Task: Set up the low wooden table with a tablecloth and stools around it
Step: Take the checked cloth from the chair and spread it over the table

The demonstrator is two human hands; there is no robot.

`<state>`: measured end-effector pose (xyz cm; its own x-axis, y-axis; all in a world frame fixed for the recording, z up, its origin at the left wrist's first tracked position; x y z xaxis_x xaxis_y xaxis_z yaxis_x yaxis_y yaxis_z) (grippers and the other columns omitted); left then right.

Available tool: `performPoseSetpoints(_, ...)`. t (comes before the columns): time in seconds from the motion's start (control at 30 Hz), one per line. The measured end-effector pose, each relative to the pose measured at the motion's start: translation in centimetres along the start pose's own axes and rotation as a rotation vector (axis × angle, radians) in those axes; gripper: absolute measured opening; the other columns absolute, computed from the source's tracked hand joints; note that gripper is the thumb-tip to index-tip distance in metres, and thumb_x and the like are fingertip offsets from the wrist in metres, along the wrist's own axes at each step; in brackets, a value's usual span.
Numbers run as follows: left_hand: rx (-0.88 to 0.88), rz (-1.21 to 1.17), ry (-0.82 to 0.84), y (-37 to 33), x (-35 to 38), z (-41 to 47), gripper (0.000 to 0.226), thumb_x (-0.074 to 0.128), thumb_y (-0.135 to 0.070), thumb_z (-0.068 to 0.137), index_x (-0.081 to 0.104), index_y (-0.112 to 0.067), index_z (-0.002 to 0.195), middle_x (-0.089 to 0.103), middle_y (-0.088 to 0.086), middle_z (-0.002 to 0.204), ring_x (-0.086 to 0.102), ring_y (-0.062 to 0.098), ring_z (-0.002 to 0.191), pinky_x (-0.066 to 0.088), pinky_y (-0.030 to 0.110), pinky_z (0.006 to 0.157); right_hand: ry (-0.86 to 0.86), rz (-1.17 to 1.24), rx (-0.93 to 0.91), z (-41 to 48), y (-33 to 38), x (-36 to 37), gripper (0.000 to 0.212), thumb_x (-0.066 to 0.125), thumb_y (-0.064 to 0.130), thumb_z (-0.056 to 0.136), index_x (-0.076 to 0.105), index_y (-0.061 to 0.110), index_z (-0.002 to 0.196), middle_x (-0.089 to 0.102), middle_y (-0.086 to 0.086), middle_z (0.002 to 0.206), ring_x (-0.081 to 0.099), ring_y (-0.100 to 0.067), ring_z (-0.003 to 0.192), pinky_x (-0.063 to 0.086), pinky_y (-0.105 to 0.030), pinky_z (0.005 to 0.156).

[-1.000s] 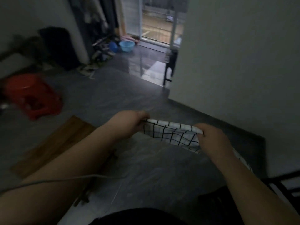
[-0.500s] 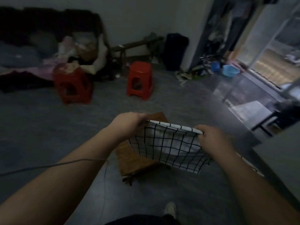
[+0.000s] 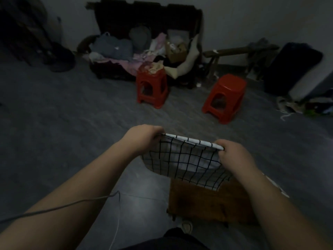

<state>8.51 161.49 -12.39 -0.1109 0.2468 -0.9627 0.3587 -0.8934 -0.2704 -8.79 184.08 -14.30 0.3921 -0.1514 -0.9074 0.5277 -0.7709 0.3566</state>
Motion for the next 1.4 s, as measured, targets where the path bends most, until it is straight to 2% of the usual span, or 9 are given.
performPoseSetpoints(0.43,0.101,-0.053,0.047,3.9,0.3,16.7,0.017,0.052,-0.036,0.096,0.063,-0.034,0.109,0.069,-0.005,0.098,0.064,0.021,0.089,0.041,0.031,0.064,-0.014,0.068,0.105,13.1,-0.4,-3.3,0.03,0.048,0.018,0.091,0.059,0.046,0.095,0.06,0.013,0.082,0.055,-0.01,0.071,0.041,-0.029,0.055)
performPoseSetpoints(0.57,0.228,-0.1,0.053,3.4,0.8,23.4,0.019,0.054,-0.037,0.096,0.064,-0.032,0.11,0.07,-0.003,0.1,0.064,0.022,0.091,0.037,0.029,0.065,-0.119,0.125,0.244,14.8,-1.9,-4.9,0.031,0.051,0.017,0.089,0.061,0.046,0.095,0.061,0.014,0.081,0.057,-0.009,0.069,0.042,-0.028,0.054)
performPoseSetpoints(0.73,0.428,-0.141,0.134,2.3,3.5,30.9,0.017,0.053,-0.038,0.094,0.064,-0.031,0.105,0.065,-0.008,0.088,0.064,0.021,0.086,0.037,0.03,0.061,-0.204,0.208,0.486,15.5,-3.4,-4.1,0.026,0.051,0.012,0.092,0.063,0.035,0.097,0.063,0.003,0.087,0.057,-0.016,0.077,0.051,-0.035,0.07)
performPoseSetpoints(0.87,0.647,-0.152,0.227,-0.1,3.6,34.4,0.013,0.054,-0.036,0.094,0.063,-0.03,0.1,0.065,-0.005,0.089,0.063,0.023,0.086,0.036,0.03,0.061,-0.352,0.317,0.679,13.3,-2.5,-3.7,0.025,0.049,0.007,0.093,0.067,0.023,0.101,0.063,-0.005,0.097,0.057,-0.025,0.089,0.044,-0.033,0.074)
performPoseSetpoints(1.03,0.886,-0.163,0.253,-5.6,0.4,34.7,0.015,0.054,-0.035,0.094,0.063,-0.028,0.103,0.069,0.001,0.095,0.065,0.027,0.089,0.052,0.037,0.07,-0.565,0.396,0.83,6.6,-0.3,-5.8,0.022,0.052,0.007,0.092,0.07,0.02,0.097,0.063,-0.007,0.092,0.055,-0.02,0.078,0.038,-0.025,0.062)
performPoseSetpoints(1.1,0.974,-0.162,0.228,-8.2,-0.8,33.5,0.018,0.054,-0.035,0.094,0.065,-0.027,0.107,0.07,0.002,0.098,0.065,0.028,0.091,0.052,0.037,0.072,-0.631,0.404,0.862,3.2,0.7,-6.9,0.023,0.055,0.008,0.09,0.073,0.018,0.099,0.065,-0.004,0.092,0.057,-0.019,0.082,0.039,-0.024,0.066)
performPoseSetpoints(1.23,1.12,-0.134,0.098,-13.2,-2.8,29.5,0.015,0.055,-0.033,0.092,0.065,-0.025,0.098,0.07,0.004,0.099,0.063,0.031,0.095,0.046,0.038,0.075,-0.757,0.453,0.915,-3.6,2.9,-7.1,0.025,0.053,0.007,0.089,0.073,0.021,0.094,0.068,-0.001,0.086,0.061,-0.014,0.077,0.039,-0.009,0.053)
performPoseSetpoints(1.33,1.229,-0.143,0.005,-15.9,-3.8,25.4,0.019,0.053,-0.03,0.092,0.066,-0.026,0.105,0.068,0.001,0.104,0.058,0.029,0.103,0.045,0.041,0.085,-0.867,0.505,0.974,-8.5,4.0,-6.0,0.032,0.049,0.004,0.09,0.075,0.016,0.103,0.069,-0.001,0.094,0.062,-0.014,0.086,0.046,-0.021,0.067)
performPoseSetpoints(1.4,1.29,-0.139,-0.011,-17.0,-3.8,22.3,0.023,0.052,-0.029,0.092,0.065,-0.03,0.112,0.067,-0.002,0.111,0.056,0.027,0.11,0.041,0.045,0.097,-0.979,0.628,1.008,-11.7,4.6,-4.9,0.033,0.048,0.004,0.089,0.076,0.017,0.103,0.071,0.005,0.094,0.063,-0.007,0.086,0.047,-0.016,0.07)
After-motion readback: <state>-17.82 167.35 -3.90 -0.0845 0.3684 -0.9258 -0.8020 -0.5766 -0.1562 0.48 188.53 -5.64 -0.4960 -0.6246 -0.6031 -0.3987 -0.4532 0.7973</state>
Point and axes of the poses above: each hand's wrist, its own z-axis towards the middle knuckle, its own x-axis out of the palm, y = z × x, the point moved 7 cm from there along z, towards the middle knuckle
